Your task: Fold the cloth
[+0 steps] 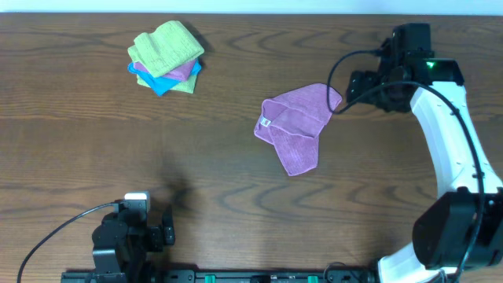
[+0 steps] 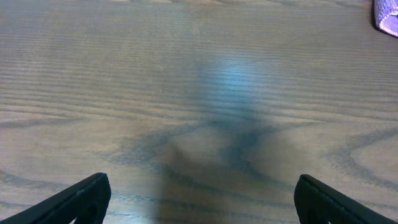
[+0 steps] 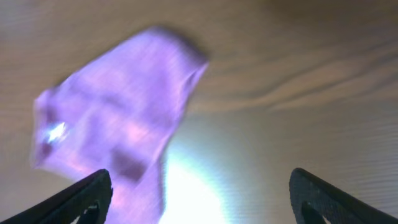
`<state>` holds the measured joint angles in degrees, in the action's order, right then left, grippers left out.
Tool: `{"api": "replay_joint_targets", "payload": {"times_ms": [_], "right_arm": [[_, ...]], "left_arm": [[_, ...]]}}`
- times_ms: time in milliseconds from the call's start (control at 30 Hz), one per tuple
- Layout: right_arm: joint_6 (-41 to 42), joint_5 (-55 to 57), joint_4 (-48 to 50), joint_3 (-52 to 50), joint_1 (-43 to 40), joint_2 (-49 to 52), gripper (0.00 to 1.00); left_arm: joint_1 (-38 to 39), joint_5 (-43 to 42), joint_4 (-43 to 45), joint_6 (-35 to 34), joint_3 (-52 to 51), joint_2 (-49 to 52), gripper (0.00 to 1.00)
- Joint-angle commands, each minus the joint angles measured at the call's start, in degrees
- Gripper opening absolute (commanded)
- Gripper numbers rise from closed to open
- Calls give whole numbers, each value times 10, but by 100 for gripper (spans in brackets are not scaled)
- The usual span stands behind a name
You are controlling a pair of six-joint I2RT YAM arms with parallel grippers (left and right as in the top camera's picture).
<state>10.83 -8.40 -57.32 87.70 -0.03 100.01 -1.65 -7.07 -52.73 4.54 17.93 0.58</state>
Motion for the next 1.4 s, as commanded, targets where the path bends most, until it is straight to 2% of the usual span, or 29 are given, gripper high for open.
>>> {"api": "replay_joint_targets", "payload": {"times_ms": [0,167,600,1133,1367], "right_arm": [[28,-136,-13,-12,2,7,86],[69,-242,36,-72,2,9,78],[248,-313,237,-268,3,10,64],[344,-304,299,-304,9,24,59],[355,-311,300,-304,9,52,59]], "left_arm": [[3,13,-26,13,-10,-4,95],[3,13,-26,13,-10,-4,95],[3,13,-26,13,-10,-4,95],[3,13,-26,13,-10,-4,96],[3,13,-26,13,-10,-4,96]]}}
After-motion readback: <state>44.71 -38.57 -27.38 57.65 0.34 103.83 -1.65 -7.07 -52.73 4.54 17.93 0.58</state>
